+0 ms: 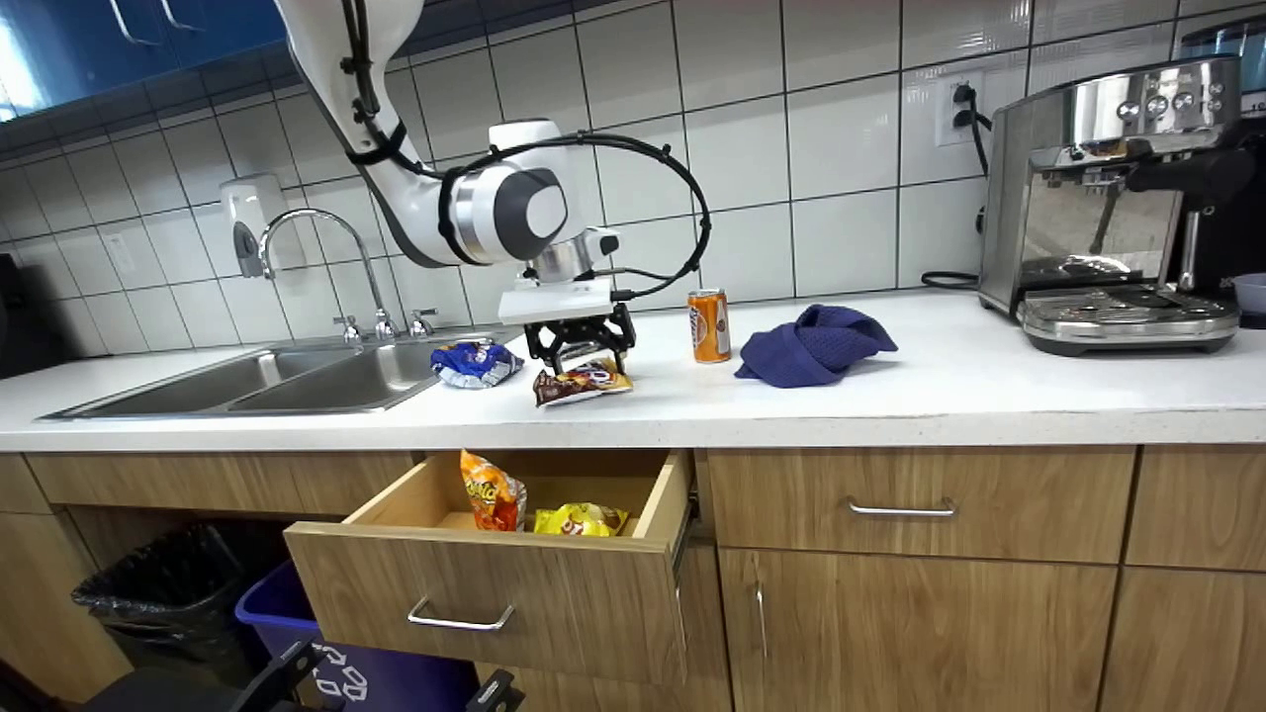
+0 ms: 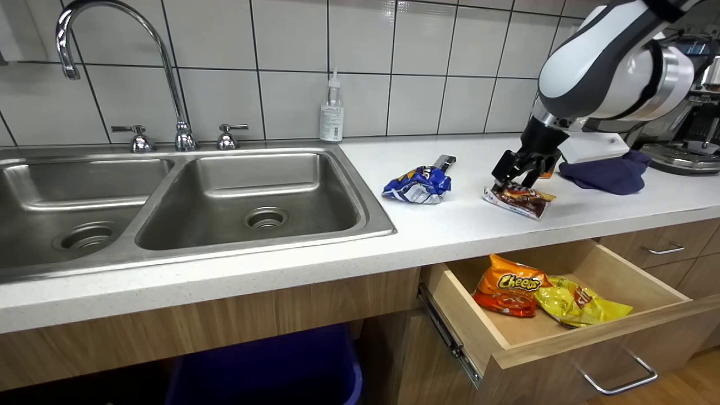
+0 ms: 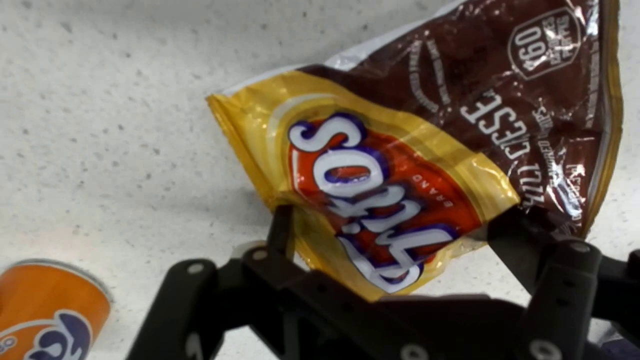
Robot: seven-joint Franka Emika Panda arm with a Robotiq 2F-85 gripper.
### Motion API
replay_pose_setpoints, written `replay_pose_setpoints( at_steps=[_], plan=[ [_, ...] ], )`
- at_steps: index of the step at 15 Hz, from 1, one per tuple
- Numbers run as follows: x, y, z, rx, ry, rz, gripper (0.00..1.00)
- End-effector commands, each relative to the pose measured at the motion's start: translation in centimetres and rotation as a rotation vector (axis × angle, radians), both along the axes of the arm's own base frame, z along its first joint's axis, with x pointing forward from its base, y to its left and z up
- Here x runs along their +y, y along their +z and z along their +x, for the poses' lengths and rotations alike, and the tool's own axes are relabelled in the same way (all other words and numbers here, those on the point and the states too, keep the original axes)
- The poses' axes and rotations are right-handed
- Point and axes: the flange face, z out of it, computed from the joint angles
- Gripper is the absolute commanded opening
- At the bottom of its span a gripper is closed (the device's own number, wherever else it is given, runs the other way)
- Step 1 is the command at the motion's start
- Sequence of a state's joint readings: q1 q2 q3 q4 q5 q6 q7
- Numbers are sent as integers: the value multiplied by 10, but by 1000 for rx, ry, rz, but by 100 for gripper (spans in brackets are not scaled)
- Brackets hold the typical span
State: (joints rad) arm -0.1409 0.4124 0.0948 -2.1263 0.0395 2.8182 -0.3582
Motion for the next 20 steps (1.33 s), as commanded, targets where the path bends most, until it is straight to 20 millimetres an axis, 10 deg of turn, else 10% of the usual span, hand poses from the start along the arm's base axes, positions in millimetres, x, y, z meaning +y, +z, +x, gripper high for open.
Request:
replay_pose_setpoints(
  at_steps=[1, 20],
  plan=[
    [1, 11, -24, 20, 16, -3, 100],
    [7, 13, -91, 73, 17, 6, 100]
  ],
)
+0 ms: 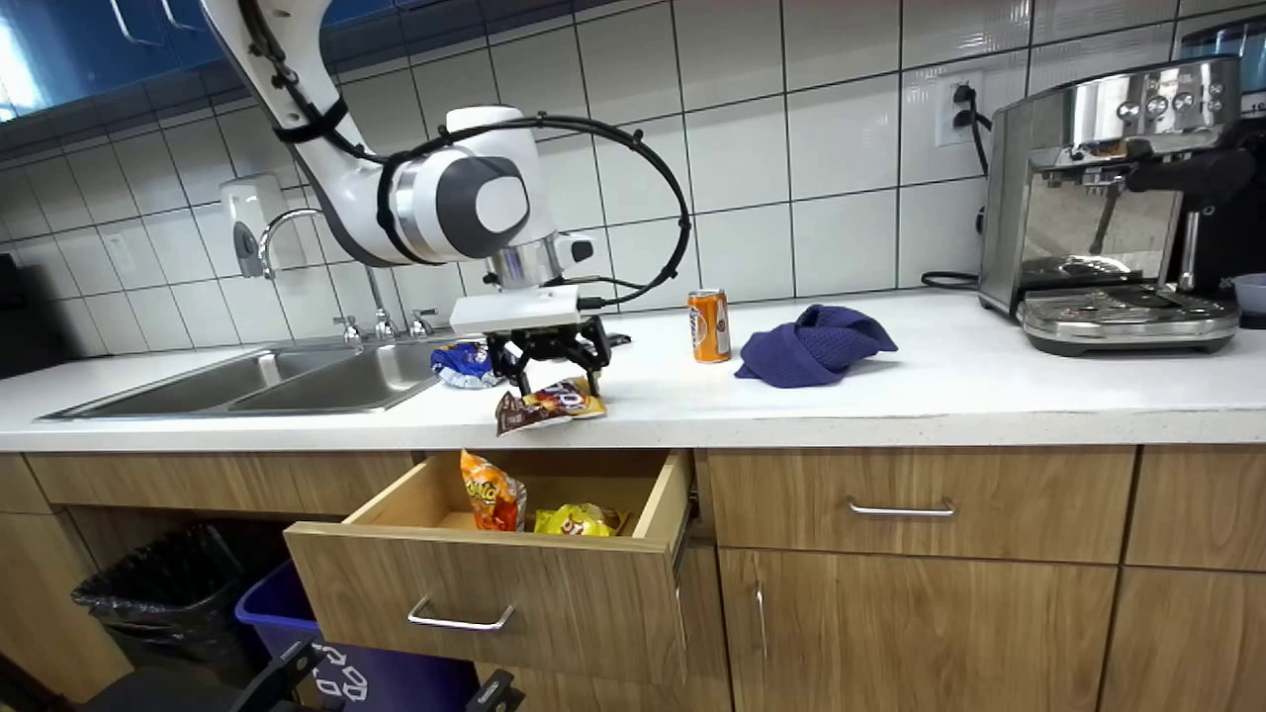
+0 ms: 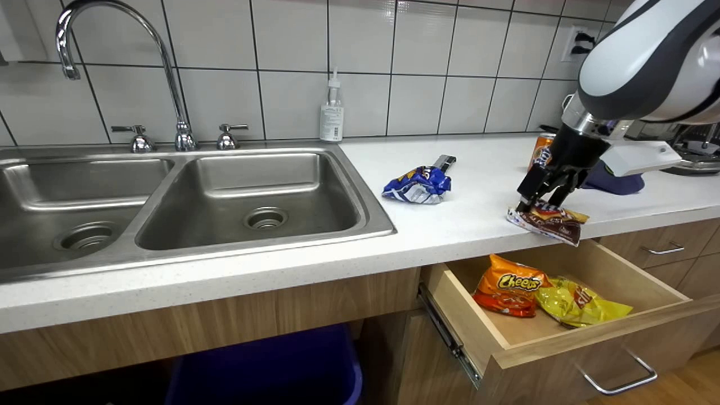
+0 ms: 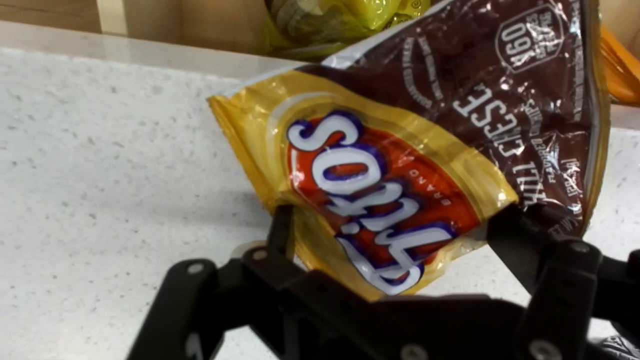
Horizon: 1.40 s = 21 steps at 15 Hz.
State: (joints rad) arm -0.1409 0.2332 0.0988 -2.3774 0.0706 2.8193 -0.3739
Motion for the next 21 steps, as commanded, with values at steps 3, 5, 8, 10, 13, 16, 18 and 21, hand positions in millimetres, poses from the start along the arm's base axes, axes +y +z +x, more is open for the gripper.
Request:
replay_pose_setpoints(
  at_steps=[3, 5, 8, 10, 13, 16, 18, 21],
  plan=[
    [1, 10, -25, 7, 13, 8, 100],
    [0, 10, -30, 13, 12, 8, 100],
    [-2, 11, -39, 19, 7, 9, 100],
    [-2, 14, -46, 21, 6, 9, 100],
    [-4, 20, -55, 17, 7, 12, 100],
    [-4, 25, -60, 14, 11, 13, 100],
    [-4, 28, -61, 7, 10, 15, 100],
    [-2, 32, -61, -2, 6, 19, 100]
  ],
)
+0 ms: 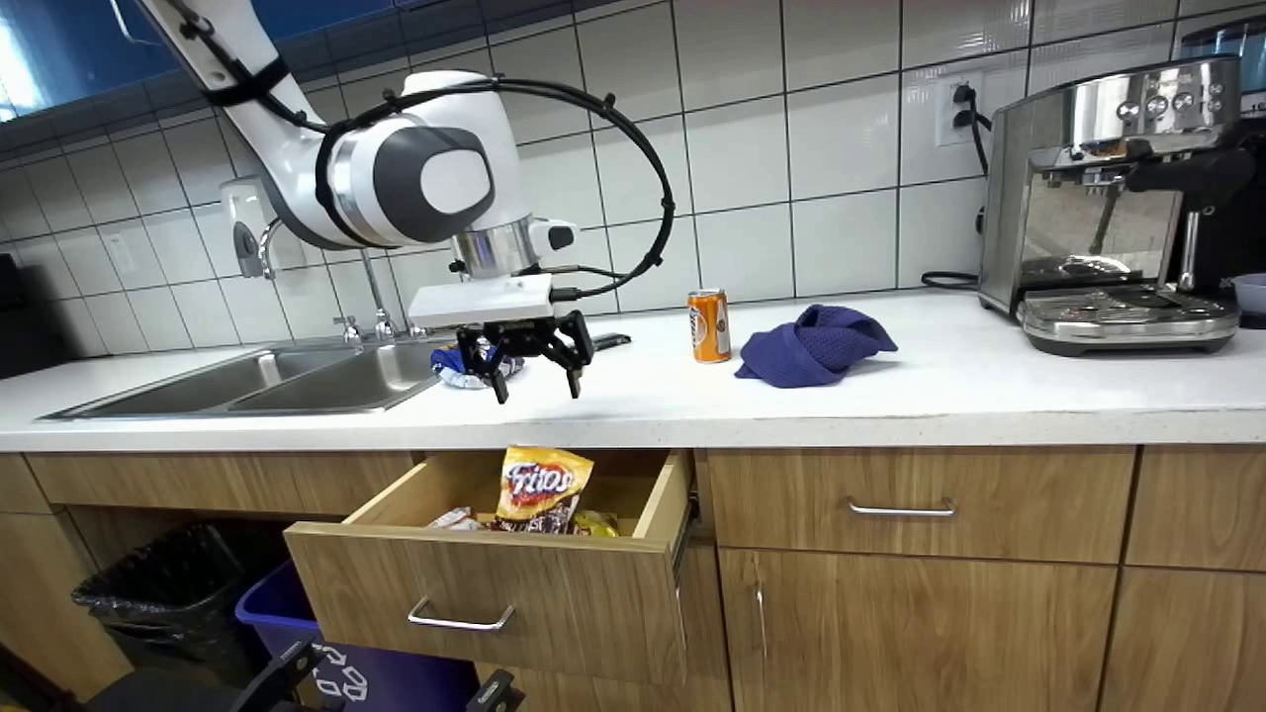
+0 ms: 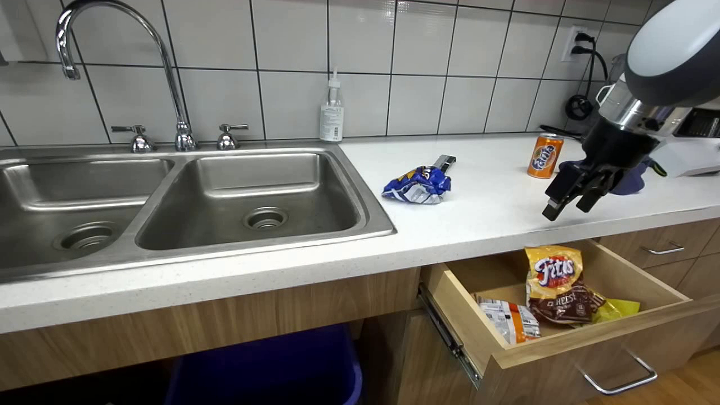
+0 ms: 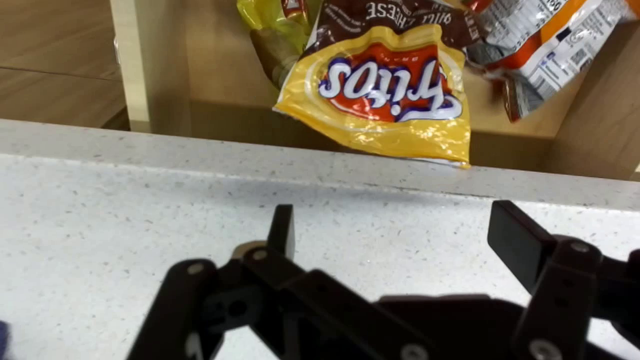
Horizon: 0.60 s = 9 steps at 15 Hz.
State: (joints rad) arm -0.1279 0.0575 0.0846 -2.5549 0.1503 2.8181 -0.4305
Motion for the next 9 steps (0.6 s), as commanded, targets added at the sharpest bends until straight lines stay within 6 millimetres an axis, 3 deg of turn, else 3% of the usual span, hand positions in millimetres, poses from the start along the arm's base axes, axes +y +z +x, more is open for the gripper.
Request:
replay_pose_setpoints(
  at_steps=[1, 9],
  plan=[
    [0, 12, -6, -5, 17, 10, 100],
    [3, 11, -5, -2, 15, 21, 100]
  ],
)
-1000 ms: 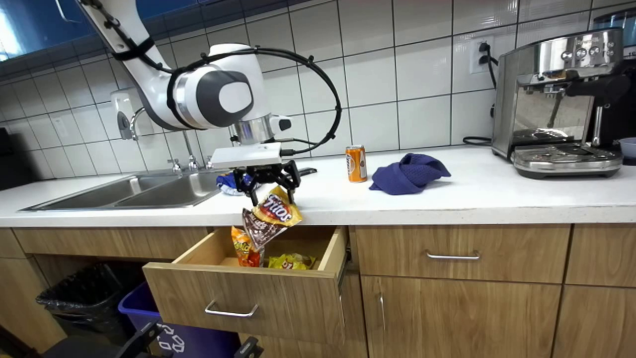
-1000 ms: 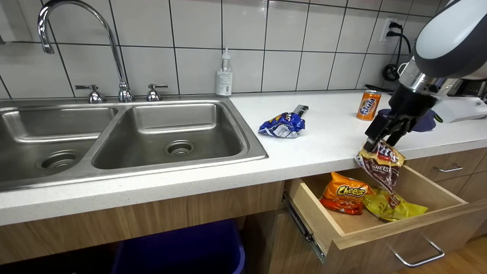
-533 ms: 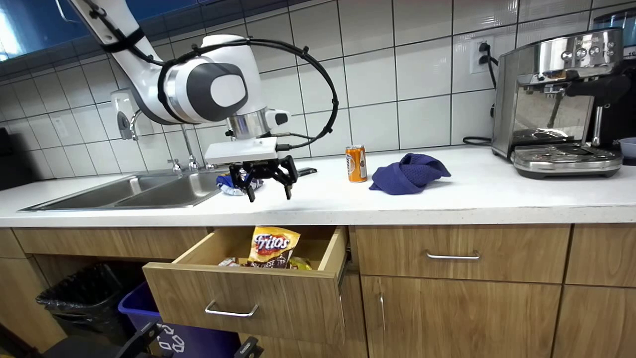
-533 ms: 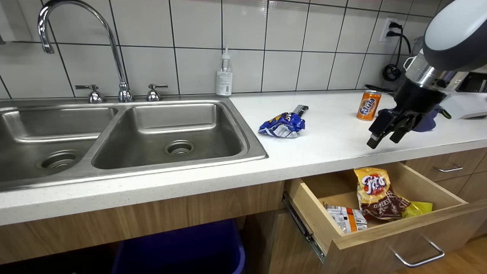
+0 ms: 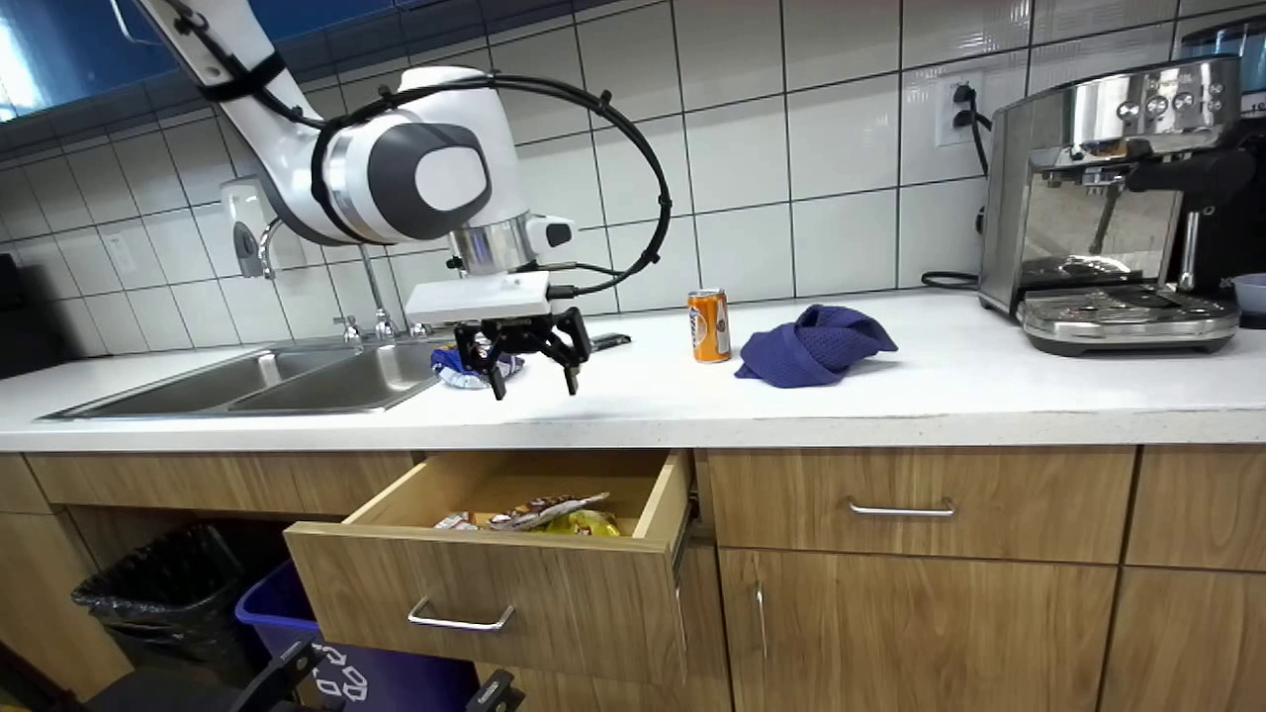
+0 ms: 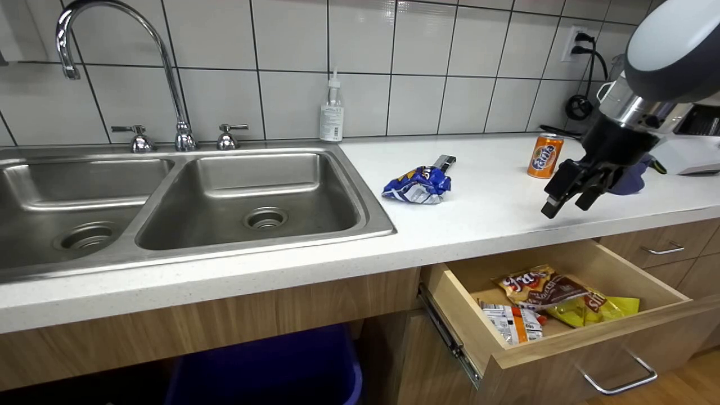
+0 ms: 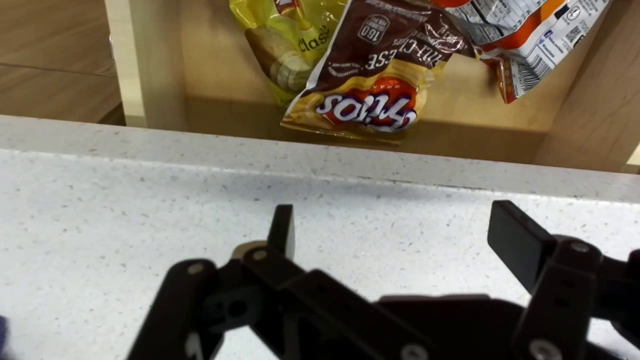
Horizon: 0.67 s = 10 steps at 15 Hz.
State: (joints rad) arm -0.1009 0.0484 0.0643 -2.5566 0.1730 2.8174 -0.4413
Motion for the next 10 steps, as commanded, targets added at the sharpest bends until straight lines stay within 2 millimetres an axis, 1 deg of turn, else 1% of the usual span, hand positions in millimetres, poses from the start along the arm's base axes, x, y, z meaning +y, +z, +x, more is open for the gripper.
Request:
replay_pose_setpoints(
  at_steps=[1, 6, 10],
  plan=[
    [2, 8, -4, 3, 21, 17, 100],
    [6, 9, -3, -2, 27, 27, 100],
    [12, 16, 0, -22, 42, 31, 100]
  ],
)
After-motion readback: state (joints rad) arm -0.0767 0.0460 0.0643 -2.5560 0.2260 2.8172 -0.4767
